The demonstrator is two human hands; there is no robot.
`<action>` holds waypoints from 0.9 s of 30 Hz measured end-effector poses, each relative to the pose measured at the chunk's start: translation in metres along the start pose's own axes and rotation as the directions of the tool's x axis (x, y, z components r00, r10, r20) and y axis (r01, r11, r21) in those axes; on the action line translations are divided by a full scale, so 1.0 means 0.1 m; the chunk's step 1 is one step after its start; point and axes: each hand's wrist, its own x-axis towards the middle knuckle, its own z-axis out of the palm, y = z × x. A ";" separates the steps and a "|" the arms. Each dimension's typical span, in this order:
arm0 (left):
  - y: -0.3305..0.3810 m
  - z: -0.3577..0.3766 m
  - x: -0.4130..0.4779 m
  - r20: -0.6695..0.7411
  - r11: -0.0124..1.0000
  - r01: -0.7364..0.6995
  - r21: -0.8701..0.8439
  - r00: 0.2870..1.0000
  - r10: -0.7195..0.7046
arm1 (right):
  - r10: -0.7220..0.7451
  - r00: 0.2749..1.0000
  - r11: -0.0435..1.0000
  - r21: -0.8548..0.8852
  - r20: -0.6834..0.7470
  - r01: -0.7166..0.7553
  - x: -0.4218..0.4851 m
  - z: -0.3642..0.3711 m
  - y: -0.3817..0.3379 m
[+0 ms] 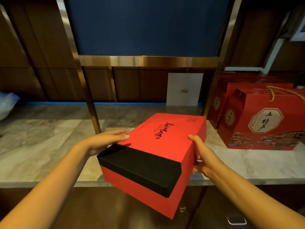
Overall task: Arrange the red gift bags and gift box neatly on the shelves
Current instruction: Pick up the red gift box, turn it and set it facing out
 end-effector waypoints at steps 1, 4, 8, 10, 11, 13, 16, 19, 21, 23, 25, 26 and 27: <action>-0.02 -0.05 0.04 0.062 0.990 0.041 -0.132 0.998 -0.033 | -0.016 1.000 1.000 -0.023 0.011 0.016 -0.02 0.00 0.00; -0.16 -0.09 0.19 0.132 0.911 0.145 -0.387 0.986 -0.101 | -0.054 0.998 0.994 -0.092 0.040 0.057 -0.07 -0.04 -0.06; -0.35 -0.03 0.34 0.142 0.802 0.122 -0.584 0.989 -0.047 | -0.086 0.992 0.984 -0.148 0.094 0.099 -0.11 -0.07 -0.14; -0.34 0.04 0.34 0.134 0.798 0.100 -0.594 0.991 -0.024 | -0.115 0.985 0.970 -0.197 0.131 0.140 -0.12 -0.09 -0.19; -0.33 0.09 0.32 0.139 0.792 0.098 -0.603 0.990 -0.017 | -0.132 0.980 0.961 -0.225 0.152 0.164 -0.12 -0.10 -0.21; -0.32 0.16 0.30 0.143 0.760 0.079 -0.645 0.990 0.019 | -0.161 0.966 0.945 -0.250 0.204 0.210 -0.13 -0.12 -0.28; -0.30 0.24 0.25 0.103 0.698 -0.009 -0.716 0.988 0.118 | -0.166 0.955 0.940 -0.255 0.246 0.229 -0.13 -0.12 -0.41; -0.28 0.31 0.17 0.059 0.680 -0.044 -0.732 0.990 0.128 | -0.155 0.940 0.893 -0.363 0.303 0.265 -0.10 -0.06 -0.55; -0.32 0.33 0.16 -0.005 0.656 -0.072 -0.751 0.995 0.104 | -0.183 0.933 0.849 -0.429 0.310 0.309 -0.11 0.02 -0.67; -0.38 0.33 0.18 -0.048 0.616 -0.089 -0.782 0.995 0.084 | -0.268 0.905 0.804 -0.441 0.329 0.399 -0.15 0.16 -0.82; -0.40 0.26 0.24 -0.108 0.610 -0.126 -0.782 0.992 0.066 | -0.353 0.865 0.747 -0.449 0.357 0.490 -0.18 0.33 -1.00; -0.38 0.21 0.27 -0.154 0.646 -0.163 -0.746 0.986 0.071 | -0.384 0.842 0.704 -0.470 0.379 0.533 -0.18 0.42 -1.09; -0.33 0.16 0.28 -0.204 0.693 -0.219 -0.687 0.973 0.105 | -0.406 0.821 0.653 -0.501 0.401 0.568 -0.20 0.49 -1.16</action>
